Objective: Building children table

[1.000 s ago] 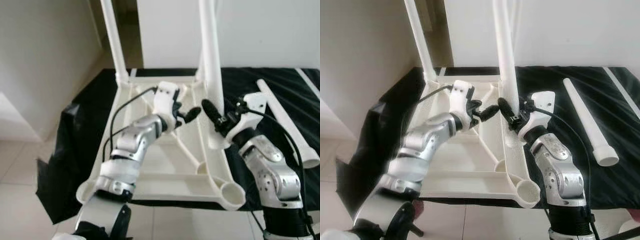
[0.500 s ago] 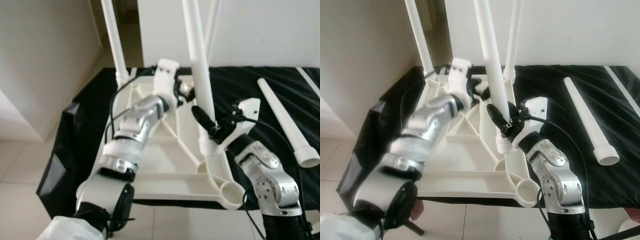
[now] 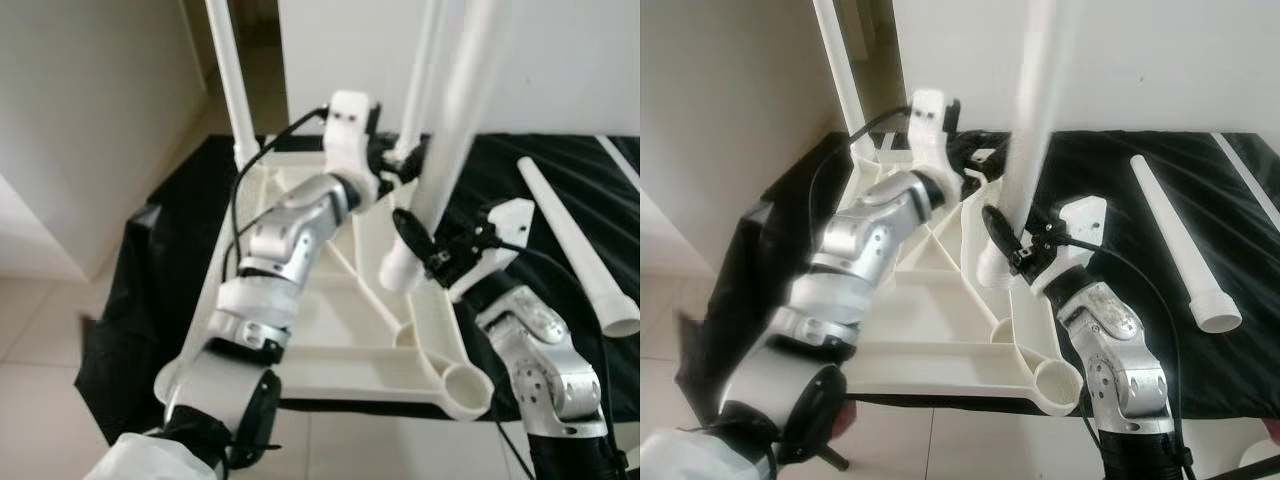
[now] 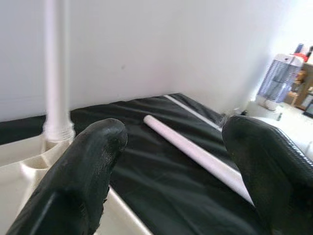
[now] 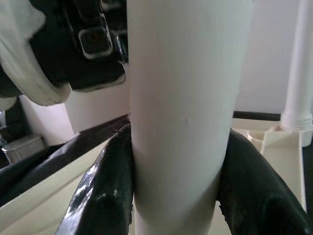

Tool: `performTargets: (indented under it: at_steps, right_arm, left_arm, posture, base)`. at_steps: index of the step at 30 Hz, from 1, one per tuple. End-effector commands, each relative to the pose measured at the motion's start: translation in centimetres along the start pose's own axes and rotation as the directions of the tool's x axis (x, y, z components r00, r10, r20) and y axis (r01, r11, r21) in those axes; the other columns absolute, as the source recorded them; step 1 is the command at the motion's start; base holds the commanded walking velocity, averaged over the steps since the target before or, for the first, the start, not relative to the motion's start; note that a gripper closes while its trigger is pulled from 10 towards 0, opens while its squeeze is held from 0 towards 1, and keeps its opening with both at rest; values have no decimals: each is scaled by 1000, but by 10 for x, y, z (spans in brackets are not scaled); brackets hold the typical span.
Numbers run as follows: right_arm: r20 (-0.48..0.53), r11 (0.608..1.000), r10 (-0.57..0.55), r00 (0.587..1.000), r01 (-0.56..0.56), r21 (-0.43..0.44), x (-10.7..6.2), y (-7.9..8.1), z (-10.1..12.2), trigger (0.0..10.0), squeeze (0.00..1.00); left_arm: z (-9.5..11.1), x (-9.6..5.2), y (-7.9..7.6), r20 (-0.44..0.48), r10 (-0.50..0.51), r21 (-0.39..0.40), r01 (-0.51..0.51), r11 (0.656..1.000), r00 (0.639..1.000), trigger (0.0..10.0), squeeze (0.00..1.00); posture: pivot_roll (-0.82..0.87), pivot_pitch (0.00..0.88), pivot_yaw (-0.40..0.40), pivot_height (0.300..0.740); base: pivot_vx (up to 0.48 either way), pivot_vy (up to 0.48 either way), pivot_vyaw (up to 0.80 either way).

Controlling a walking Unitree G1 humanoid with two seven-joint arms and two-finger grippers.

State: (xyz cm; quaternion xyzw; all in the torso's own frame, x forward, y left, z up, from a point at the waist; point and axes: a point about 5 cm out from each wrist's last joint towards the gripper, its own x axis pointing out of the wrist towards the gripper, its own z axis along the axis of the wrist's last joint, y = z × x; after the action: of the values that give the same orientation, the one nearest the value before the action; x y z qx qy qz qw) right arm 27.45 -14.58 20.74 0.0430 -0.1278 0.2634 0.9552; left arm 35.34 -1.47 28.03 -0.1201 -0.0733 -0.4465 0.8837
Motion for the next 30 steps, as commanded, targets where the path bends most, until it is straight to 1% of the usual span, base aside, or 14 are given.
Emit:
performTargets:
  at_steps: [1,3,8,12,17,20,21,23,24,25,26,27,28,30]
  right_arm:
    - [-54,1000,21,998,-21,13,2,5,-11,10000,0]
    - [-54,1000,24,998,-24,6,4,6,-11,10000,0]
    - [-45,1000,9,999,-9,2,6,5,-11,10000,0]
    - [-41,1000,8,999,-8,1,6,5,-10,10000,0]
    - [-36,1000,7,999,-7,-4,6,4,-10,10000,0]
    - [-14,1000,-8,1000,8,-16,5,1,-3,10000,0]
    - [-14,1000,-8,1000,8,-16,5,1,-3,10000,0]
    - [2,999,-33,999,33,-25,3,-3,2,10000,0]
    - [2,999,-33,999,33,-25,3,-3,2,10000,0]
    - [13,998,-52,999,52,-31,1,-5,4,10000,0]
    - [25,997,-69,997,70,-33,0,-8,7,10000,0]
    - [25,997,-69,997,70,-33,0,-8,7,10000,0]
    - [34,996,-82,996,84,-34,-1,-9,9,10000,0]
    - [45,994,-97,994,99,-36,-1,-11,10,10000,0]
  left_arm:
    - [11,7,-28,19,-287,20,287,958,958,10000,0]
    - [11,9,-34,22,-306,20,306,952,952,10000,0]
    - [11,10,-40,25,-322,17,321,947,947,10000,0]
    - [11,10,-40,22,-316,16,316,949,948,10000,0]
    - [11,8,-32,21,-282,21,281,959,959,10000,0]
    - [3,5,-6,17,-149,38,148,988,989,10000,0]
    - [3,5,-6,17,-149,38,148,988,989,10000,0]
    - [1,1,7,21,-72,40,71,997,997,10000,0]
    - [1,1,7,21,-72,40,71,997,997,10000,0]
    - [0,-2,14,25,-43,32,42,999,999,10000,0]
    - [-6,-7,21,17,-11,44,10,999,1000,10000,0]
    - [-6,-7,21,17,-11,44,10,999,1000,10000,0]
    - [-14,-10,26,-5,20,64,-20,998,1000,10000,0]
    - [-20,-14,29,-9,44,45,-44,998,999,10000,0]
  posture:
    - [-20,0,53,740]
    - [-21,0,57,740]
    - [-18,0,56,740]
    - [-17,0,53,740]
    - [-14,0,48,740]
    - [-14,0,46,740]
    - [-14,0,46,740]
    - [-19,0,50,740]
    - [-19,0,50,740]
    - [-20,0,51,740]
    - [-25,0,54,740]
    - [-25,0,54,740]
    - [-30,0,57,740]
    - [-45,0,64,740]
  base:
    - [0,0,0]
    - [0,0,0]
    - [0,0,0]
    - [0,0,0]
    - [0,0,0]
    - [0,0,0]
    - [0,0,0]
    - [0,0,0]
    - [0,0,0]
    - [0,0,0]
    - [0,0,0]
    - [0,0,0]
    - [0,0,0]
    - [0,0,0]
